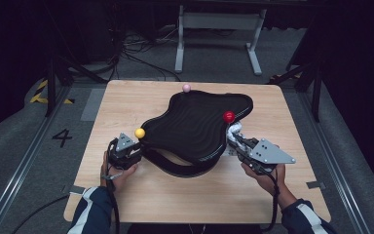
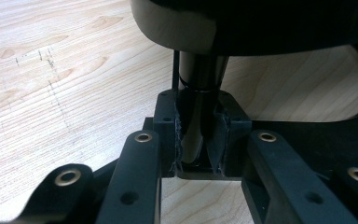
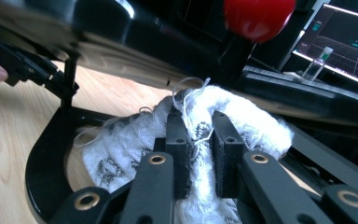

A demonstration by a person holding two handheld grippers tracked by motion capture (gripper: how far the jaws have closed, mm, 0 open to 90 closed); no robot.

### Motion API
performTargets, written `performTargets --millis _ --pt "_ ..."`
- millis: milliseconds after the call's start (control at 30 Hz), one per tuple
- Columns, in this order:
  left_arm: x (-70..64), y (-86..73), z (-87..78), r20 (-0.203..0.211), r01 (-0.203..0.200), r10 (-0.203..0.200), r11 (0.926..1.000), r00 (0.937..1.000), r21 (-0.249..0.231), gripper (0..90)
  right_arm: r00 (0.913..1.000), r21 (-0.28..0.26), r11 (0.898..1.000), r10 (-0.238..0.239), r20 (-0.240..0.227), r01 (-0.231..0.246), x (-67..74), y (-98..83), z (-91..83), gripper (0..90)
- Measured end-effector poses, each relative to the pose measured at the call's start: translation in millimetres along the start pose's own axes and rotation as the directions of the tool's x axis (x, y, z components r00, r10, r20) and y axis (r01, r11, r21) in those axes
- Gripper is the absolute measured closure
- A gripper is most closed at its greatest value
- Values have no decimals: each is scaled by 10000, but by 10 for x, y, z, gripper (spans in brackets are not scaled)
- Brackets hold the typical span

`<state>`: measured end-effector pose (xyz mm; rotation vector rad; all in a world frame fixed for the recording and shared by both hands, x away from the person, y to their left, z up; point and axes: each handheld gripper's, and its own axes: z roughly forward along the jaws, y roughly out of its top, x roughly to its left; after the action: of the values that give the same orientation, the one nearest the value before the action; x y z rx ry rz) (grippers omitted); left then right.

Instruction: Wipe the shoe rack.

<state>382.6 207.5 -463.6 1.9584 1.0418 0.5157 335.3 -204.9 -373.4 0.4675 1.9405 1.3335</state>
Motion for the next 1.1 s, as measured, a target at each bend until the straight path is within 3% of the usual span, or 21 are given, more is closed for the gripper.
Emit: performTargets --millis 67,167,233,433,500,633,833,900,933,1100 --pt "7 -1 5 13 37 -37 10000 10000 -31 739 9999 352 9993 90 -101 -87 -2 -112 53 798" --pt "12 2 5 9 61 -61 10000 10000 33 739 9997 812 9965 -209 -85 215 -5 -231 106 798" --pt "20 -4 8 51 69 -69 10000 10000 -38 738 9992 1151 9932 234 -309 -197 -21 -357 157 798" --pt "14 -3 10 43 100 -100 9999 9999 -42 738 9983 2146 9759 466 -339 -382 -11 -613 292 804" --pt "12 -4 3 72 98 -98 10000 9999 -10 738 9977 2715 9623 327 -587 -155 39 -701 360 804" --pt "10 -6 -4 30 109 -109 9999 9999 -6 736 9968 3309 9434 47 -793 219 100 -826 450 804" --pt "7 -8 -5 40 158 -158 9999 9999 -17 735 9962 4059 9137 161 -856 201 92 -967 548 805" --pt "4 -9 -4 27 158 -158 9999 9999 -38 734 9965 4672 8825 -181 -815 542 92 -998 573 803" --pt "5 -9 -7 48 164 -164 9999 9999 -2 733 9966 4739 8784 -294 -765 623 95 -1015 576 803" --pt "-6 -13 -13 64 186 -186 9998 9998 35 730 9940 4725 8794 -79 -1088 587 92 -998 557 804"
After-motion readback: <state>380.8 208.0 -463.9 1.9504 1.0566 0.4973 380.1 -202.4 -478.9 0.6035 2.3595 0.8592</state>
